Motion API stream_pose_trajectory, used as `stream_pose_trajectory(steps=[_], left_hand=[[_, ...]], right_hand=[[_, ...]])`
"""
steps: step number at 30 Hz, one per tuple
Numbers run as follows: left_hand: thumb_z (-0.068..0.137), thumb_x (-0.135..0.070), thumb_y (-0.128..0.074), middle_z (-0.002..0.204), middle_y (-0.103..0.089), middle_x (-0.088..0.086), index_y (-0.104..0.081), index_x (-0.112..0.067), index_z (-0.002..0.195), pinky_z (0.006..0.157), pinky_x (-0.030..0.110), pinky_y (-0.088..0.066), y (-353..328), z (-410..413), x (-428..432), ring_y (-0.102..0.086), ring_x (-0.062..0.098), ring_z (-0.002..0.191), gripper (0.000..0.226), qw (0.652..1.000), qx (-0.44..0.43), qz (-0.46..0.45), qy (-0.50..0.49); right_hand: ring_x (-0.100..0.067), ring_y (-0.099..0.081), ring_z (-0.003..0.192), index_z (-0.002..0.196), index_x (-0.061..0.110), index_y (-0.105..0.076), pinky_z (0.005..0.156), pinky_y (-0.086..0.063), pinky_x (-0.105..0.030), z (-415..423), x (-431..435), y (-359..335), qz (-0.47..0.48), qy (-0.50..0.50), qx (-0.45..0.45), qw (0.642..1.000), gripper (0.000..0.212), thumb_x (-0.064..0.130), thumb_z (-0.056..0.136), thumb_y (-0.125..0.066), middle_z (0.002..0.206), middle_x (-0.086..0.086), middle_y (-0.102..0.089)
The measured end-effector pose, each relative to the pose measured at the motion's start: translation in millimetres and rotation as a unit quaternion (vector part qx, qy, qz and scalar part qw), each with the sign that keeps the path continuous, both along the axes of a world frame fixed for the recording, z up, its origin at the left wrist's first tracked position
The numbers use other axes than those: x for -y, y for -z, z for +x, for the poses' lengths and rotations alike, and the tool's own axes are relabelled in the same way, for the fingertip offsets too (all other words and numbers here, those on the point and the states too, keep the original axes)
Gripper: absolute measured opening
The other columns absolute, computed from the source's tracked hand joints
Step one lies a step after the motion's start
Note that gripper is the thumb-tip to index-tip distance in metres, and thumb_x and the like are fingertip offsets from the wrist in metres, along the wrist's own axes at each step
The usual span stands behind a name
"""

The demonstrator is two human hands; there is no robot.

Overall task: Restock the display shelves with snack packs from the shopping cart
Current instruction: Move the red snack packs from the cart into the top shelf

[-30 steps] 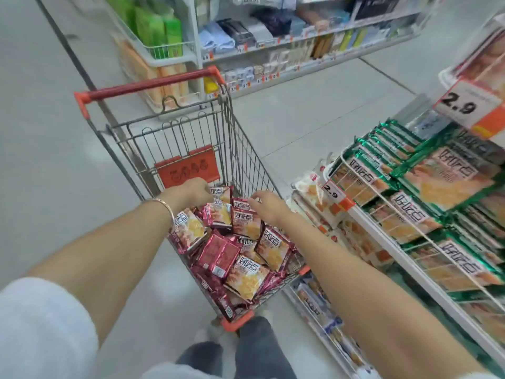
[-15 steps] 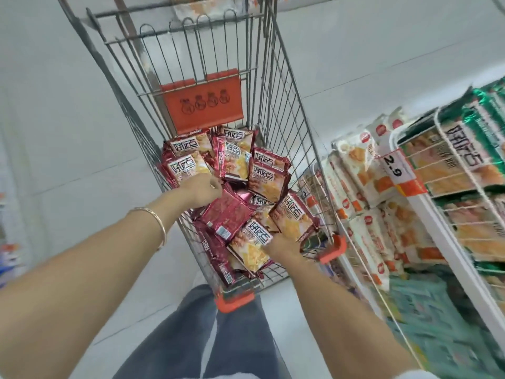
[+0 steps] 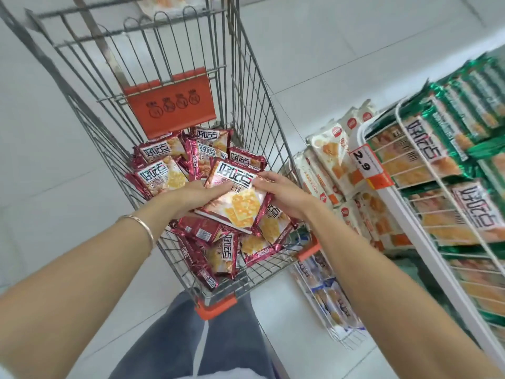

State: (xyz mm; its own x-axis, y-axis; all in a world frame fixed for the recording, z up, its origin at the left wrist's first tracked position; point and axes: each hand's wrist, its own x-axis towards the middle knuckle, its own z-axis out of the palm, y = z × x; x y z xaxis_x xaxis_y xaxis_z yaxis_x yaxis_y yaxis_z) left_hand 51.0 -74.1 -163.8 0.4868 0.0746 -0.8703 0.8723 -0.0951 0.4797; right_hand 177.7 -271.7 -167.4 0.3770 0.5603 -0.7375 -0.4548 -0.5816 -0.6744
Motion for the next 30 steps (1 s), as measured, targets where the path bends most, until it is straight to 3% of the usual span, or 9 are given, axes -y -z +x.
stream_pose_trajectory(steps=[3,8,11,14,16,19,22,26,30], left_hand=[[0.068,-0.079,-0.065,0.164,-0.019,0.013,-0.016,-0.008,0.157,0.118,0.052,-0.027,9.7,-6.7,-12.1,-0.026,0.035,0.148,0.124,0.989,0.017,0.089,-0.119],[0.082,-0.068,-0.063,0.158,-0.034,0.019,-0.029,0.003,0.151,0.108,0.049,-0.04,6.6,-19.5,-31.0,-0.04,0.042,0.139,0.104,0.953,-0.013,0.214,-0.215],[0.084,-0.07,-0.058,0.157,-0.035,0.019,-0.03,0.004,0.15,0.097,0.045,-0.048,4.6,-25.5,-39.4,-0.045,0.041,0.135,0.104,0.95,-0.009,0.227,-0.212],[0.087,-0.076,-0.044,0.159,-0.032,0.018,-0.026,0.002,0.153,0.112,0.05,-0.039,-0.6,-28.8,-42.4,-0.038,0.04,0.141,0.103,0.949,0.005,0.239,-0.205],[0.09,-0.078,-0.029,0.156,-0.036,0.019,-0.03,0.001,0.152,0.111,0.049,-0.04,-7.5,-29.5,-42.8,-0.041,0.039,0.138,0.1,0.947,0.011,0.24,-0.214],[0.094,-0.075,-0.013,0.145,-0.049,0.023,-0.045,0.003,0.143,0.11,0.046,-0.039,-20.2,-29.8,-45.4,-0.049,0.039,0.131,0.098,0.941,0.038,0.261,-0.21],[0.09,-0.079,-0.005,0.142,-0.052,0.024,-0.051,0.002,0.139,0.11,0.049,-0.039,-38.2,-25.6,-46.1,-0.051,0.039,0.129,0.105,0.939,0.051,0.275,-0.198],[0.062,-0.1,0.0,0.148,-0.047,0.02,-0.046,-0.009,0.147,0.114,0.053,-0.034,-69.4,-17.5,-34.3,-0.046,0.037,0.136,0.132,0.963,0.087,0.177,-0.184],[0.06,-0.1,-0.017,0.104,-0.076,0.011,-0.067,-0.017,0.114,0.081,0.037,-0.058,-112.4,-10.0,-21.4,-0.072,0.024,0.096,0.111,0.976,0.121,0.02,-0.18]], right_hand=[[-0.032,-0.053,0.127,0.139,0.006,-0.048,0.109,-0.037,-0.042,-11.4,-3.7,20.0,-0.104,0.015,0.16,0.982,0.063,0.055,0.102,-0.036,0.137,-0.019,-0.056],[-0.032,-0.05,0.125,0.143,-0.003,-0.034,0.103,-0.043,-0.039,-47.4,22.2,79.3,-0.418,-0.29,0.383,0.772,0.058,0.032,0.1,-0.051,0.14,-0.02,-0.049],[-0.031,-0.048,0.123,0.135,-0.002,-0.046,0.106,-0.041,-0.039,-58.3,13.8,82.8,-0.447,-0.346,0.405,0.719,0.047,0.025,0.097,-0.053,0.134,-0.018,-0.05],[-0.032,-0.055,0.115,0.135,0.005,-0.045,0.104,-0.047,-0.044,-55.1,15.9,86.2,-0.414,-0.321,0.377,0.764,0.045,0.007,0.091,-0.056,0.124,-0.018,-0.054],[-0.022,-0.064,0.088,0.137,0.009,-0.044,0.081,-0.06,-0.039,-49.2,18.3,80.4,-0.364,-0.28,0.347,0.818,0.05,0.002,0.09,-0.059,0.102,-0.008,-0.061],[-0.014,-0.061,0.064,0.136,0.012,-0.051,0.056,-0.055,-0.025,-17.9,15.1,29.9,-0.24,-0.151,0.3,0.911,0.052,0.016,0.088,-0.071,0.089,-0.002,-0.064],[-0.027,-0.07,0.096,0.124,0.015,-0.052,0.082,-0.06,-0.035,12.4,14.4,-48.5,-0.074,-0.001,0.176,0.982,0.055,0.024,0.079,-0.083,0.105,-0.005,-0.066],[-0.008,-0.062,0.095,0.115,0.012,-0.051,0.074,-0.051,-0.017,5.8,0.1,-109.8,0.039,0.076,0.034,0.996,0.038,0.023,0.087,-0.075,0.112,0.002,-0.063],[-0.023,-0.067,0.1,0.121,0.006,-0.06,0.091,-0.055,-0.037,-19.4,-20.2,-116.6,0.112,0.181,0.0,0.977,0.032,0.021,0.094,-0.067,0.11,-0.009,-0.071]])
